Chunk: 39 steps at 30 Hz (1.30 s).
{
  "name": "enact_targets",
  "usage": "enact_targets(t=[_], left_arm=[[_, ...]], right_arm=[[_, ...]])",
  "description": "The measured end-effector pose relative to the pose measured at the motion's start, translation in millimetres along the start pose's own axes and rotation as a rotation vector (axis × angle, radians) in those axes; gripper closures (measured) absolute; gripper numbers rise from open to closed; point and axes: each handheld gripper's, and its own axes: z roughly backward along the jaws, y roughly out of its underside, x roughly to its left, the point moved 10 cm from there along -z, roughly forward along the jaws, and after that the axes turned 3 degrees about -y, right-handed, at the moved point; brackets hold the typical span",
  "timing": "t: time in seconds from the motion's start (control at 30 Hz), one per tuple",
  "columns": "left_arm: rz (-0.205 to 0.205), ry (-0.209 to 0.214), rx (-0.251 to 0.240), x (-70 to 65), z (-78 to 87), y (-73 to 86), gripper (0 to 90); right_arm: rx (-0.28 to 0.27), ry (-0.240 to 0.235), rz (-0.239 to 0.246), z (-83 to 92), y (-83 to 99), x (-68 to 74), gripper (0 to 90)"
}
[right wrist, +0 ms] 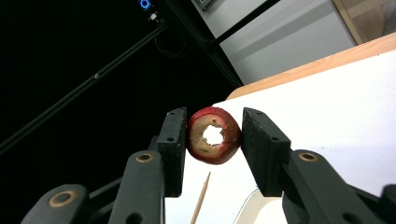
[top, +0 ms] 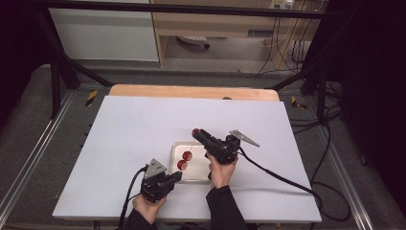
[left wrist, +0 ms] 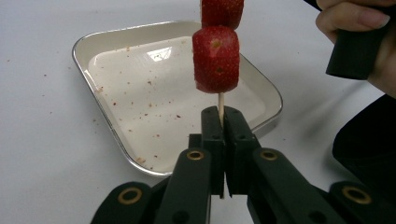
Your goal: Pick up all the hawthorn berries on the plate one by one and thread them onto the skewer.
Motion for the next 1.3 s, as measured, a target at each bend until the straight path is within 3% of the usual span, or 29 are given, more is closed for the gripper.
enact_targets(t=[0.47,1.3], left_arm=[[-0.002,0.0,-0.012,-0.5,-1.2,-1.1,88.0],[0.03,0.013,-0.022,-3.3,-4.8,-5.9,88.2]], right_arm=[[0.001,-0.003,-0.007,-0.6,2.2,-0.2,61.7],[0.006,-0.016,-0.009,0.8,12.3,4.4,61.8]])
